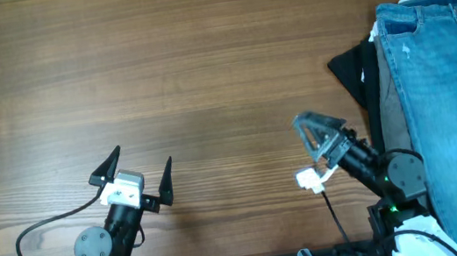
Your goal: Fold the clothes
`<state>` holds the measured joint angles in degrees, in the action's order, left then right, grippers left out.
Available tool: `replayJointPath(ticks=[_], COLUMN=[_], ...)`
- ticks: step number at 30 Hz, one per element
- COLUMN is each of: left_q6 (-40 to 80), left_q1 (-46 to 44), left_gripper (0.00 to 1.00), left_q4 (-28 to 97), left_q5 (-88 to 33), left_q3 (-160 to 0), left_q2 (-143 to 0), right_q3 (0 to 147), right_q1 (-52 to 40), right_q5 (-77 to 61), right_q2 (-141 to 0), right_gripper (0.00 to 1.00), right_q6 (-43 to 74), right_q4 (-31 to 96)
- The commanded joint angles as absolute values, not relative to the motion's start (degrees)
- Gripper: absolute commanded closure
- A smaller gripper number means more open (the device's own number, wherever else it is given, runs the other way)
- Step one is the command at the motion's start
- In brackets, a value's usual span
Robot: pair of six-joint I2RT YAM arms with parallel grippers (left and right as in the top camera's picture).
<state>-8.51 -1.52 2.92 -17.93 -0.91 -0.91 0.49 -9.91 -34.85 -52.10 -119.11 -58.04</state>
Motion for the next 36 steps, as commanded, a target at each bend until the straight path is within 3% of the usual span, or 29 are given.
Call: replayJointPath(ticks=[1, 12, 18, 21, 24, 28, 36], left_q6=[-8.14, -8.14, -8.14, -8.14, -8.16, -8.14, -8.16], left_q1=[-1.8, -1.8, -1.8, -1.8, -1.8, -1.8, -1.8], left_gripper=[0.0, 0.0, 0.0, 0.0, 0.0, 0.0, 0.0], left_q4=[2.59, 2.59, 2.57, 2.57, 2.57, 2.57, 2.57], left_q5=[-18.41, -18.41, -18.41, -18.41, -18.41, -18.41, -18.41], left_q3=[-0.34, -0.34, -0.34, -0.34, -0.34, -0.34, -0.34], left_q2=[-0.82, -0.82, -0.82, -0.82, -0.82, -0.82, -0.82], right_q3=[0.58, 0.56, 0.56, 0.56, 0.54, 0.71, 0.93], right_q1=[-9.89, -9.89, -9.89, -9.89, -9.89, -9.89, -7.33], right_q5=[-44.18, -45.84, -59.66, -59.92, -64.23, -67.77, -56.93], right_q2=[-52.18, -52.18, -52.18, -52.18, -52.18, -52.16, -52.12], right_gripper=[0.0, 0.0, 0.0, 0.0, 0.0, 0.0, 0.0], right_q6=[-121.51, -121.56, -121.56, -113.01, -95.7, -49.15, 21.1], right_q4=[-60.27, -55.64, -63.4, -63.33, -62.7, -70.63, -87.09])
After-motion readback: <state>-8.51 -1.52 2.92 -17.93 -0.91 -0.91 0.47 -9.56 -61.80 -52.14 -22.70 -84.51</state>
